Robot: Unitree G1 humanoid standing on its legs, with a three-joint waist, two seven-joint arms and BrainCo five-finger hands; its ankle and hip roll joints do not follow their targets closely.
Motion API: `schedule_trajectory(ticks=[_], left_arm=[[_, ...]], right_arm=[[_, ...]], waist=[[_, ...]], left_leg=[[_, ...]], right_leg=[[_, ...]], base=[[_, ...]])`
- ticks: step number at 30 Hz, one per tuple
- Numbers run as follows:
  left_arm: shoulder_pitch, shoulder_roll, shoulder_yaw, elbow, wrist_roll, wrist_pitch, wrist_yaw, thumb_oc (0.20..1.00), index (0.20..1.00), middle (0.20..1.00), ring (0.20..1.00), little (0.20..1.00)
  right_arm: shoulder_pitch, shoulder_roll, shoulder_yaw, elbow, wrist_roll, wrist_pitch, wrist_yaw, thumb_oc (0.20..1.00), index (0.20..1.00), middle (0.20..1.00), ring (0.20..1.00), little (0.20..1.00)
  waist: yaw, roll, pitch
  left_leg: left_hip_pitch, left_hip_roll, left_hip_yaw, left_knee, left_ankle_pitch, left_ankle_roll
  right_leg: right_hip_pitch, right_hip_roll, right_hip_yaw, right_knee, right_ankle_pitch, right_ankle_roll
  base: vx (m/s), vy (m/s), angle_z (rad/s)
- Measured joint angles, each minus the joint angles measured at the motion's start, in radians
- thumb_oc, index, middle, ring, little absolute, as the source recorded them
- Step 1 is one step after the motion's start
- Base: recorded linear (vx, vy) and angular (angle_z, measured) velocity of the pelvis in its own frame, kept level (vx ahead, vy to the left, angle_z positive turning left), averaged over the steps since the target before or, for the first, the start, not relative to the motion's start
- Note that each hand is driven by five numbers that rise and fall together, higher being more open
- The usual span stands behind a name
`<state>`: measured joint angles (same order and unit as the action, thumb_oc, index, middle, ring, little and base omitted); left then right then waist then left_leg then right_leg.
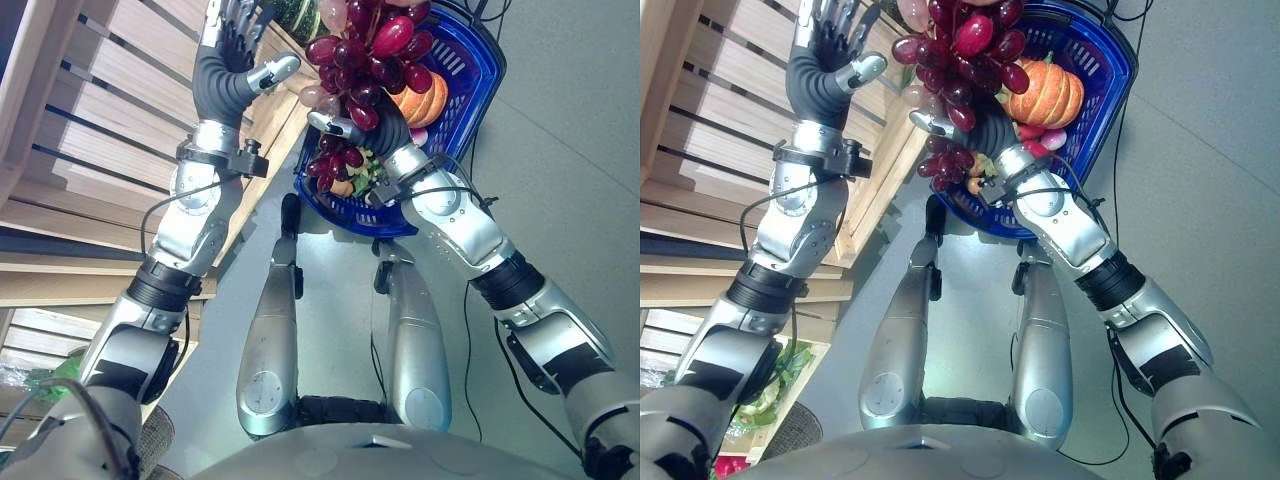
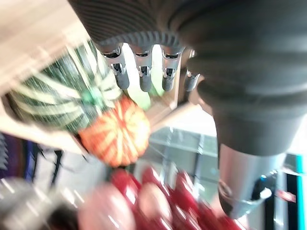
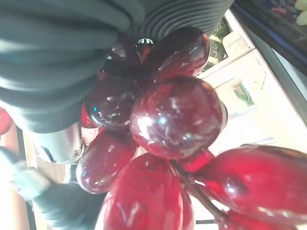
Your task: Pick up fruits and vegetables into the basket
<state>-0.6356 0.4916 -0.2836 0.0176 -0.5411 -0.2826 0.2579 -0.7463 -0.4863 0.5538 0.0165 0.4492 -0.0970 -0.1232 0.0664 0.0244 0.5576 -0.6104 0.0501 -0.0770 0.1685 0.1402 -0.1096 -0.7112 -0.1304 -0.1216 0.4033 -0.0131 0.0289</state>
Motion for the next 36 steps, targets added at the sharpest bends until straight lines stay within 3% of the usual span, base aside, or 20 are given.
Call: schedule_trajectory(ticks=[5, 11, 16, 23, 27, 36], left_arm=[[0.015, -0.001, 0.019, 0.057, 0.042, 0.043, 0.094, 1.0, 1.0, 1.0, 1.0, 1.0], [0.01, -0.002, 0.03, 0.138, 0.161, 0.036, 0.223, 1.0, 1.0, 1.0, 1.0, 1.0], [0.009, -0.004, 0.053, 0.31, 0.267, 0.018, 0.326, 1.0, 1.0, 1.0, 1.0, 1.0], [0.002, -0.004, 0.052, 0.531, 0.268, 0.017, 0.355, 1.0, 1.0, 1.0, 1.0, 1.0], [-0.057, -0.001, 0.03, 0.689, 0.268, 0.017, 0.356, 1.0, 1.0, 1.0, 1.0, 1.0], [-0.192, -0.003, -0.037, 0.839, 0.265, 0.019, 0.317, 1.0, 1.0, 1.0, 1.0, 1.0]], right_arm=[[0.005, 0.004, -0.039, 0.022, -0.001, -0.026, -0.023, 0.2, 0.2, 0.2, 0.2, 0.2], [0.009, 0.015, -0.069, 0.048, -0.004, -0.05, -0.063, 0.2, 0.2, 0.2, 0.2, 0.2], [0.035, 0.033, -0.088, 0.161, -0.008, -0.056, -0.121, 0.2, 0.2, 0.2, 0.2, 0.2], [0.022, 0.014, -0.086, 0.435, 0.0, 0.006, -0.166, 0.2, 0.2, 0.2, 0.2, 0.2], [-0.111, -0.004, -0.06, 0.732, 0.012, 0.067, -0.168, 0.2, 0.2, 0.2, 0.2, 0.2], [-0.376, 0.011, -0.065, 1.132, 0.038, 0.154, -0.058, 0.2, 0.2, 0.2, 0.2, 0.2]], waist=[[0.005, 0.0, 0.0], [0.006, 0.0, 0.0], [0.005, 0.0, 0.0], [0.004, 0.0, 0.0], [0.007, 0.0, 0.0], [0.026, 0.002, 0.001]], left_leg=[[0.0, 0.0, 0.0, 0.0, 0.0, 0.0], [0.001, 0.0, 0.001, 0.0, -0.001, -0.001], [0.003, 0.0, 0.003, 0.0, -0.001, -0.001], [0.004, 0.0, 0.005, 0.0, -0.001, -0.001], [0.002, 0.0, 0.004, 0.0, -0.001, -0.001], [-0.017, 0.0, -0.002, 0.001, 0.003, -0.002]], right_leg=[[0.0, -0.001, 0.0, 0.0, 0.0, 0.0], [0.0, -0.001, 0.0, 0.001, 0.0, 0.0], [0.0, -0.001, 0.002, 0.001, 0.0, 0.0], [0.002, -0.001, 0.002, -0.003, -0.001, 0.001], [0.0, -0.001, 0.001, -0.002, 0.0, 0.001], [-0.016, -0.001, -0.005, 0.0, 0.004, -0.005]], base=[[0.0, 0.0, 0.0], [0.0, 0.0, 0.0], [0.0, 0.0, 0.0], [0.0, 0.0, 0.0], [0.0, 0.0, 0.0], [0.0, 0.0, 0.0]])
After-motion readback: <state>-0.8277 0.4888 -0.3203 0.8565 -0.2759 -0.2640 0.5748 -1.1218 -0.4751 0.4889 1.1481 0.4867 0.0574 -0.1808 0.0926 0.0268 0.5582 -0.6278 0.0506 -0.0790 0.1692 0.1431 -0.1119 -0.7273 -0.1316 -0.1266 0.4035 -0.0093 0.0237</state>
